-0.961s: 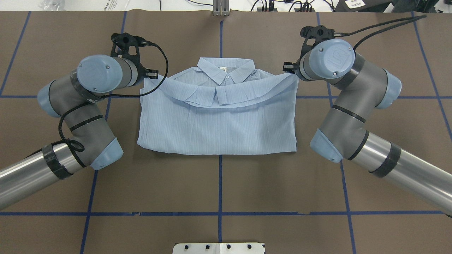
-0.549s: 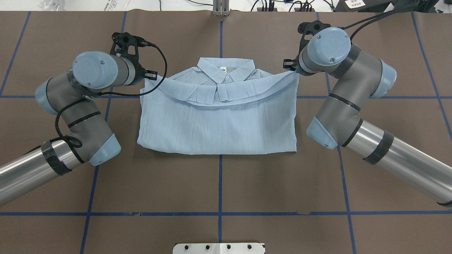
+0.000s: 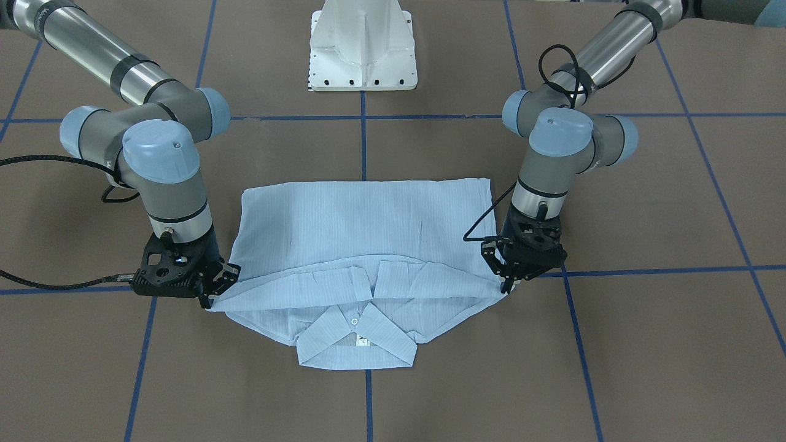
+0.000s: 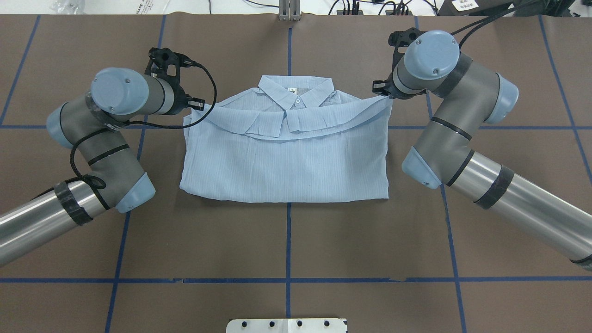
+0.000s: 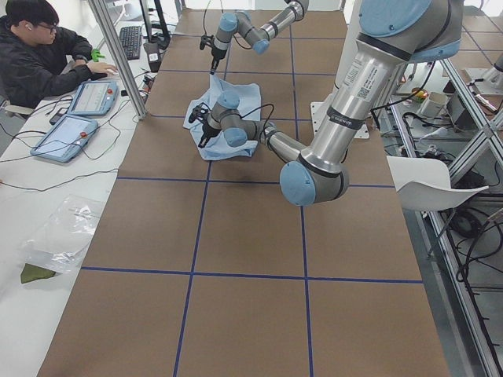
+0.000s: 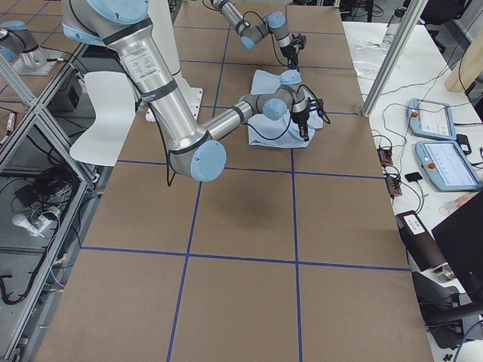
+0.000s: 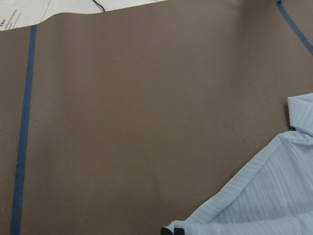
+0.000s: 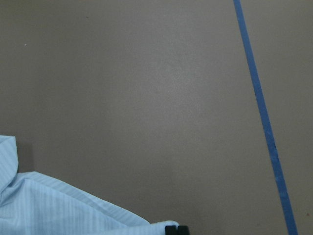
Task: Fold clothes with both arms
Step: 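Release the hem and raise both grippers away from the folded shirt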
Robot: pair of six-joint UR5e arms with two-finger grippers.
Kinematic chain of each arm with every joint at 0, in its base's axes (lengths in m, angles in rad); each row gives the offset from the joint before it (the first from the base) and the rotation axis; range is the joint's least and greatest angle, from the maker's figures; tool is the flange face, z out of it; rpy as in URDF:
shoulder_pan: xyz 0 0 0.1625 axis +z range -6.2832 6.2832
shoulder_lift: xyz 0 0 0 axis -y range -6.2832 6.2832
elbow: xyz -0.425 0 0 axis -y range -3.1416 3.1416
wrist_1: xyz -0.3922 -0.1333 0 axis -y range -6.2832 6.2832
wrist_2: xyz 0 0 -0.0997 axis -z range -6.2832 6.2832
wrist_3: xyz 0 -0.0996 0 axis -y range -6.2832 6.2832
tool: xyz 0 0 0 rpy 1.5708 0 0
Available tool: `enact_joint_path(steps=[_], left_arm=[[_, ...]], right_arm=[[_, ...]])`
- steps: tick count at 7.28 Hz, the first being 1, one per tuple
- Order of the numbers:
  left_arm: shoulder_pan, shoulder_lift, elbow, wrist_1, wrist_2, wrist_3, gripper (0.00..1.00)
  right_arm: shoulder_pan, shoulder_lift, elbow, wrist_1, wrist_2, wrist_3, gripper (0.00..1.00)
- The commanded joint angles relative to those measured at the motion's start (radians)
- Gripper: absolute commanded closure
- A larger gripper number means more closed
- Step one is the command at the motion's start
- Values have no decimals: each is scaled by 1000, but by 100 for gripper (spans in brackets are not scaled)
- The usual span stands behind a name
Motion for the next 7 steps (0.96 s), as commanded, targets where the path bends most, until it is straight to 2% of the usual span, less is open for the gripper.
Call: enact_joint_path(steps=[1,2,3,5,6,7], left_arm=[[-42,6,0,-8,-68,70,100],[-44,11,0,-8,-68,72,78],[-44,17,-3,-18,-68,71,1],[-42,81,-64,-112,-71,63,0],[-33,132,-147,-112,-73,42,0],[-9,184,-218,-115,-102,-74,0]], right_arm=[[8,1,0,0,5,-1,100],[5,-2,0,0,3,-6,10],[3,-4,5,3,3,-3,0],[5,-7,50,3,28,-7,0],[5,-13,52,3,23,-6,0],[5,-16,60,3,22,-4,0]])
